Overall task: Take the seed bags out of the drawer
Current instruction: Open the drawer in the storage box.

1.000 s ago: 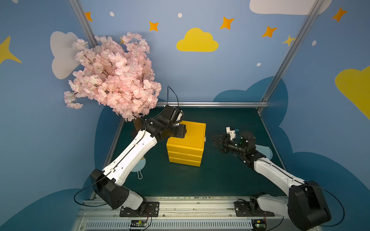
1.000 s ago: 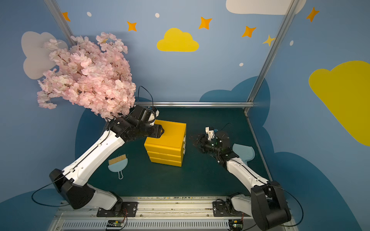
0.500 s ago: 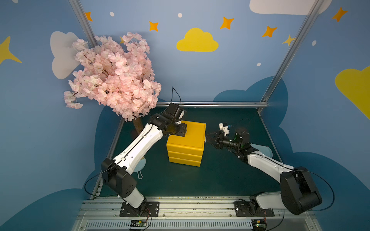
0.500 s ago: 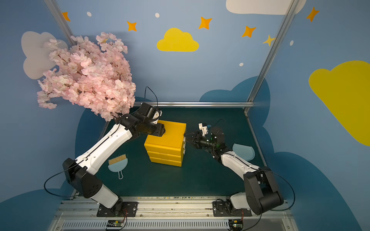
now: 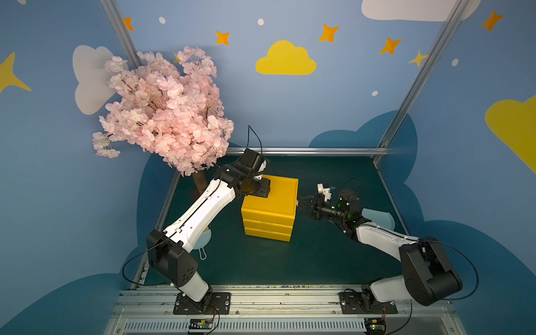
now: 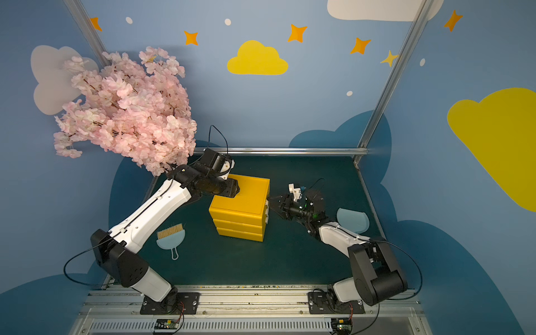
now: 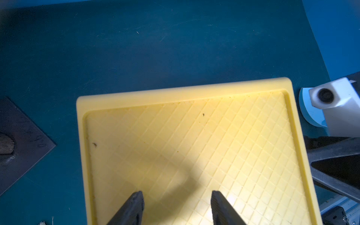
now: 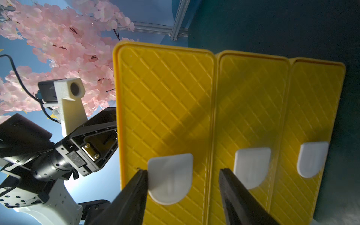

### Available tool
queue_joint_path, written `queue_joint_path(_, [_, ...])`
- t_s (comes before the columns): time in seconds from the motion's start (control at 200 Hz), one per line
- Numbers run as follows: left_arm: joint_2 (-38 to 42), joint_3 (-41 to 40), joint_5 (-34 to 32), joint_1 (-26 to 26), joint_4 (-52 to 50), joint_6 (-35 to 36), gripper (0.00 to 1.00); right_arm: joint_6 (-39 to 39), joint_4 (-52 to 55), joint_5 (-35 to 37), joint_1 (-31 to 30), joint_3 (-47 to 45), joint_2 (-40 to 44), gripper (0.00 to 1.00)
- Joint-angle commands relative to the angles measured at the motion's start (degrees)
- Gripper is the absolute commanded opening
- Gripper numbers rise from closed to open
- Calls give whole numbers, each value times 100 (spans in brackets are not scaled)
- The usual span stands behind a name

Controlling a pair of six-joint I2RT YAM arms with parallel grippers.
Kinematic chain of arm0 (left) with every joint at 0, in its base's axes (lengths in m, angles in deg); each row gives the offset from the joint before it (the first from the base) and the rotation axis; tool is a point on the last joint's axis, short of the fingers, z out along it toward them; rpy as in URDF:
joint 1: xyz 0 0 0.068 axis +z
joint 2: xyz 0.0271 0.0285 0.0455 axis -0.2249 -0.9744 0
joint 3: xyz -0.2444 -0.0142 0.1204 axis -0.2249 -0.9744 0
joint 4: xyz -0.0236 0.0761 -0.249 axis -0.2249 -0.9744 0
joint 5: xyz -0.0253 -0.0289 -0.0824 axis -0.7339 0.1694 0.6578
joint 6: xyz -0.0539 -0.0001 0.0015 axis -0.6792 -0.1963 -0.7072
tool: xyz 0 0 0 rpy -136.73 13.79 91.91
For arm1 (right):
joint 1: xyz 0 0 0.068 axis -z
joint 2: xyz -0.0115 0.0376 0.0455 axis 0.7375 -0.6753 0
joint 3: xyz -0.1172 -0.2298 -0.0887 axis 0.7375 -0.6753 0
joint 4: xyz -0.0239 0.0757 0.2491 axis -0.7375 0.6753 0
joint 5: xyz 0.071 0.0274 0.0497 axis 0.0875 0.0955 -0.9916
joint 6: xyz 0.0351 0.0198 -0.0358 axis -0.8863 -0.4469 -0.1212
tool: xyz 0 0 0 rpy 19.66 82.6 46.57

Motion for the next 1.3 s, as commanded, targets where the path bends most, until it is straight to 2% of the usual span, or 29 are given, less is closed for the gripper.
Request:
queue_joint_path(0.0, [-79, 78, 102, 34, -38, 38, 61, -239, -738, -34, 15, -42, -131, 61])
queue_joint_path(0.335, [-98, 19, 137, 51, 5, 24, 60, -667, -1931, -359, -9, 0, -746, 59])
queue_joint_path(0.521, [-96, -6, 164, 61, 15, 16, 60, -1318, -3401, -458, -104, -6, -1435, 52])
queue_joint_path(0.621, [-79, -37, 165, 72, 15, 19, 60, -1578, -3861, -445, -185, -33, -1686, 49])
queue_joint_path(0.981, [-9, -123, 180, 130, 16, 23, 60, -1513, -3921, -395, -336, -321, -1559, 45])
queue_joint_path(1.297, [40, -278, 186, 165, 32, 2, 60, -1544, -3915, -464, -263, -376, -1502, 33])
